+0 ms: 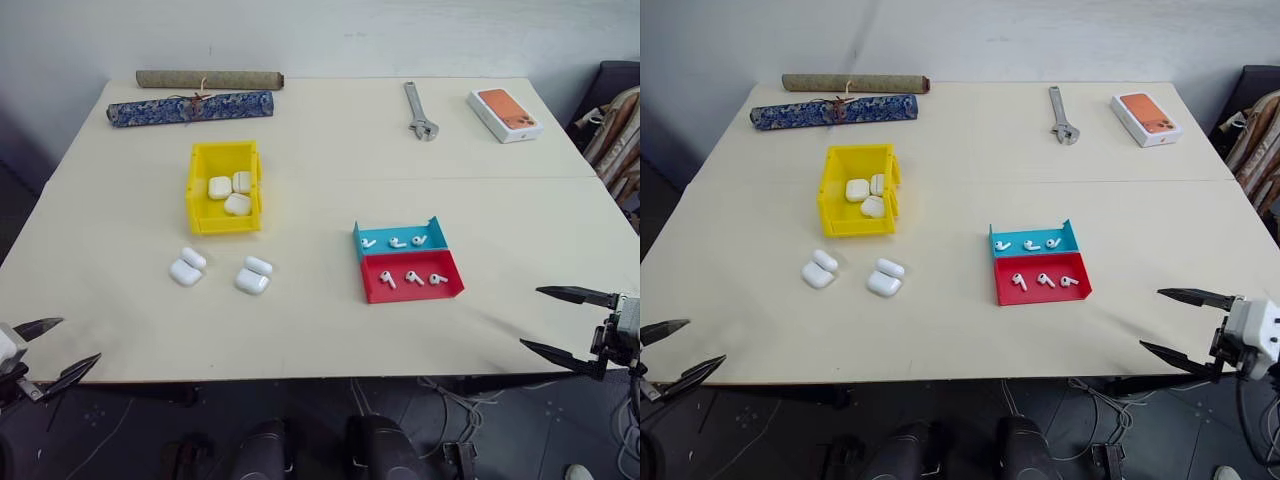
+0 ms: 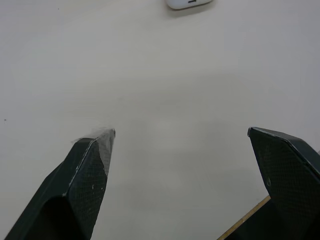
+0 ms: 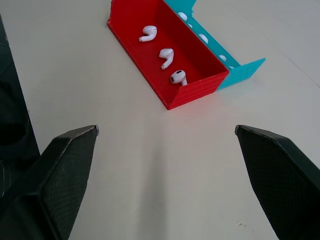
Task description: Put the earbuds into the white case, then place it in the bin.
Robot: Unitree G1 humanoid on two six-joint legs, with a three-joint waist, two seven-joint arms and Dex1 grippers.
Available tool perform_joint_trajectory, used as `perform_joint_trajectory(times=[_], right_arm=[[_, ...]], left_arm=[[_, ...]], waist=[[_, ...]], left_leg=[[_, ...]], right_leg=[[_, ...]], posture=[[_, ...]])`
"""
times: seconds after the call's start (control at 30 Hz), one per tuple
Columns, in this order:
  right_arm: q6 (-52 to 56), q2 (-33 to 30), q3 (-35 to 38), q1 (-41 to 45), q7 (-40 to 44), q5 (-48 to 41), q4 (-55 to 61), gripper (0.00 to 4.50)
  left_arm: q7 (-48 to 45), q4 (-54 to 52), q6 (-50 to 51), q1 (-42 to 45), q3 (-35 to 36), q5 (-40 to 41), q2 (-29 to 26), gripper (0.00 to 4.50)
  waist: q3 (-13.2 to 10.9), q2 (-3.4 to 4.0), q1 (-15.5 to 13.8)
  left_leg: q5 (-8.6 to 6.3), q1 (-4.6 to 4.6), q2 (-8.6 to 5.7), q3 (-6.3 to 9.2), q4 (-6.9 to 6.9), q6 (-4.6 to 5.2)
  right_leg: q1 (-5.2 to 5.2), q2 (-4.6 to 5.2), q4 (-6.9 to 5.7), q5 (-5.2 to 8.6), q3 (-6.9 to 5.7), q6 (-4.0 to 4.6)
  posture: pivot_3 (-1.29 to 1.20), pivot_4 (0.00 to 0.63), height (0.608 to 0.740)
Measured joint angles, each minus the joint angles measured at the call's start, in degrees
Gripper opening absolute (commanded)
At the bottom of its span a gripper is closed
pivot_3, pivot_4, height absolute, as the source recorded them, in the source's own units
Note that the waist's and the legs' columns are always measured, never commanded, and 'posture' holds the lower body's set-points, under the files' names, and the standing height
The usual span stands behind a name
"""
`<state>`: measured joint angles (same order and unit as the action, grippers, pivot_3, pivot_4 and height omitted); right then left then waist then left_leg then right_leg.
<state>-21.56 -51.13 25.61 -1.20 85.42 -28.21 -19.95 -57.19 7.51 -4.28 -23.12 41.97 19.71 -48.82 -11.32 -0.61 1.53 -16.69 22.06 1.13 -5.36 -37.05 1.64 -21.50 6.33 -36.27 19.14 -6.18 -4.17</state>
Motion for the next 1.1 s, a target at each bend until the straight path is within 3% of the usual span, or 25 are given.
perform_joint_trajectory(times=[0.2, 0.37, 0.57, 0.63, 0.8, 0.9, 1.1], right_arm=[[-0.6, 0.1, -0.6, 0.4, -0.7, 0.1, -0.5, 4.5], [8.3, 2.5, -2.2, 0.5, -6.0, -1.8, 6.0, 4.5], [11.5, 10.5, -4.6, 1.8, -6.8, -9.0, 18.8, 4.5], [8.3, 15.3, -5.4, 4.7, -6.4, -10.1, 20.3, 4.5], [1.3, 20.1, -7.0, 7.8, -3.0, -10.6, 19.6, 4.5], [0.4, 20.4, -7.9, 8.5, -2.1, -10.6, 19.4, 4.5], [2.1, 20.1, -9.6, 8.4, -0.8, -11.4, 19.4, 4.5]], left_arm=[[0.7, 0.0, -0.5, 0.8, 0.0, -0.4, 0.0, 4.49], [-0.7, 0.0, 6.4, 1.8, 0.0, 3.3, -1.1, 4.49], [-0.7, 5.5, 18.1, 1.4, 5.1, 4.8, -8.8, 4.49], [-0.4, 9.0, 26.3, -1.2, 6.6, 4.2, -13.3, 4.49], [-2.3, 13.0, 37.5, -5.7, 8.5, 2.6, -16.8, 4.49], [-3.9, 10.3, 42.2, -5.6, 10.0, 3.3, -16.8, 4.49], [-3.9, -6.2, 49.6, 1.3, 10.6, 8.7, -16.9, 4.49]], waist=[[0.0, 0.0, -0.1], [0.0, 0.0, 0.1], [0.0, -0.01, 0.2], [0.0, -0.02, 0.2], [0.0, -0.01, -0.1], [0.0, -0.04, -0.4], [0.0, -0.01, -0.5]], left_leg=[[-0.01, 0.0, 0.0, 0.01, 0.0, 0.0], [-0.01, 0.0, 0.0, 0.03, 0.01, -0.03], [-0.01, -0.02, 0.03, 0.02, 0.02, -0.05], [-0.02, -0.03, 0.02, -0.01, 0.01, -0.03], [0.03, -0.01, -0.04, 0.02, 0.03, -0.25], [-0.13, 0.0, -0.07, 0.03, 0.01, -0.55], [-0.11, -0.01, -0.08, 0.02, 0.05, -0.6]], right_leg=[[0.0, 0.01, -0.01, 0.0, -0.01, 0.0], [-0.07, 0.02, -0.16, 0.0, 0.0, 0.0], [-0.11, 0.02, -0.25, 0.0, -0.06, 0.0], [-0.11, 0.02, -0.23, 0.0, -0.06, 0.0], [-0.14, 0.08, -0.24, 0.0, -0.08, -0.02], [-0.12, 0.16, -0.22, 0.0, -0.07, -0.01], [-0.12, 0.17, -0.2, 0.0, -0.01, -0.01]], posture=[[0.0, 0.15, 0.74], [0.0, 0.15, 0.74], [0.0, 0.15, 0.74], [0.0, 0.15, 0.74], [0.0, 0.15, 0.74], [0.0, 0.15, 0.74], [0.0, 0.15, 0.74]])
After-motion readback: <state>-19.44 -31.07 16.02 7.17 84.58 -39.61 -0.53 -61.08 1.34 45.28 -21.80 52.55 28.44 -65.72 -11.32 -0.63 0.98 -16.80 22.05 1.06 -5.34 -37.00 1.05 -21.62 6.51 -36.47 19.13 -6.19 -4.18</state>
